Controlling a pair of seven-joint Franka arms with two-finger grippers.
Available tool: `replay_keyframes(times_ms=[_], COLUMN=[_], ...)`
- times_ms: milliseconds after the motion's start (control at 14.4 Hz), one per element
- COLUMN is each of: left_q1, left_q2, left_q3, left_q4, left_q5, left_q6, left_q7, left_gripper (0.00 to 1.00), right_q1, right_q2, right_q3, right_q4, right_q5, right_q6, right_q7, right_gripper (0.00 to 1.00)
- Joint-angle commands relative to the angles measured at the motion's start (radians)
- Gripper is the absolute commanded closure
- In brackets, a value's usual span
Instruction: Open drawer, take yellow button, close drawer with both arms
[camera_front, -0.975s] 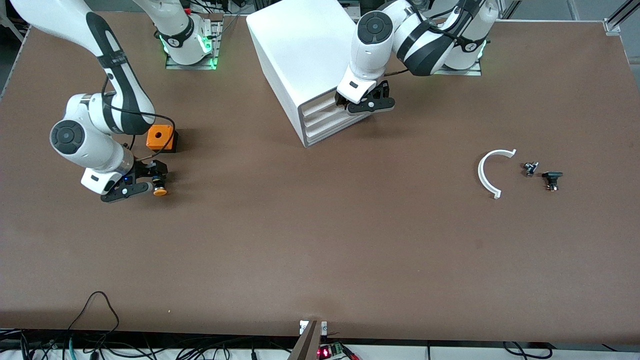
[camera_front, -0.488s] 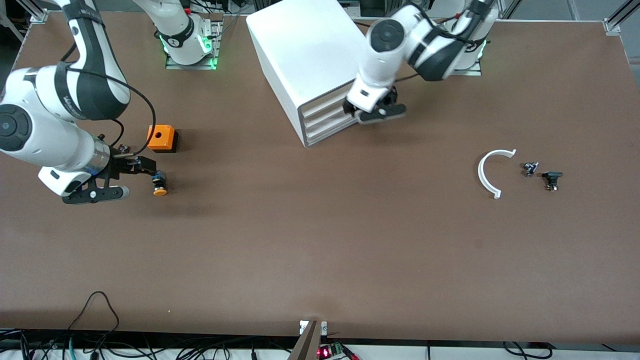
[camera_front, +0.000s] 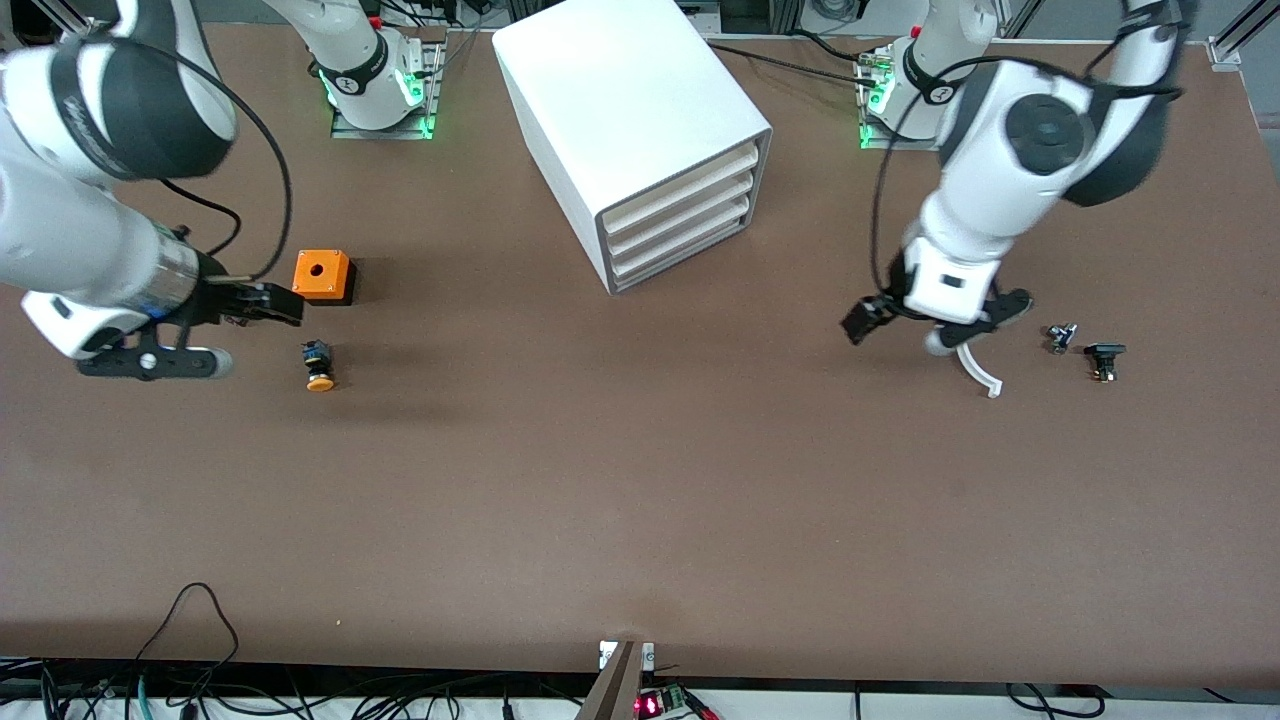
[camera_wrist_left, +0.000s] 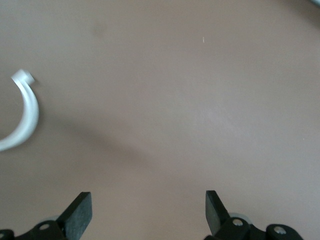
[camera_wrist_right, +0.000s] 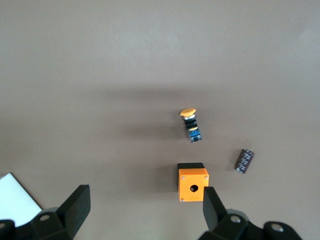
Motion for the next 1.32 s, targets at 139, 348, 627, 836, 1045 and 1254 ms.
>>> replay_keyframes(times_ms=[139, 348, 627, 836, 1045, 1254], left_q1=[-0.018, -0.018, -0.018, -0.024, -0.017, -0.017], left_q2=[-0.069, -0.07, -0.069, -0.06, -0.057, -0.055], left_q3=[0.143, 0.207, 0.231, 0.221, 0.231, 0.232], left_q4=[0.202, 0.331, 0.363, 0.378, 0.378, 0.379], left_q5=[-0.023, -0.021, -0.021, -0.017, -0.004, -0.003], left_q6=[-0.331, -0.506, -0.574, -0.577, -0.592, -0.594], left_q7=[0.298, 0.45, 0.463, 0.486, 0.665, 0.698], left_gripper=[0.0, 0.0, 0.0, 0.0, 0.0, 0.0], right_q1=[-0.015, -0.015, -0.015, -0.015, -0.008, -0.009], right_q2=[-0.083, -0.131, -0.21, -0.218, -0.232, -0.263], right_q3=[-0.086, -0.131, -0.199, -0.208, -0.212, -0.233], right_q4=[0.002, -0.012, -0.054, -0.064, -0.12, -0.197], right_q5=[-0.006, -0.004, -0.001, -0.001, 0.003, 0.005], right_q6=[-0.064, -0.107, -0.129, -0.136, -0.118, -0.043], right_q7=[0.01, 0.018, -0.046, -0.103, -0.091, -0.092], right_gripper=[0.0, 0.0, 0.0, 0.0, 0.0, 0.0])
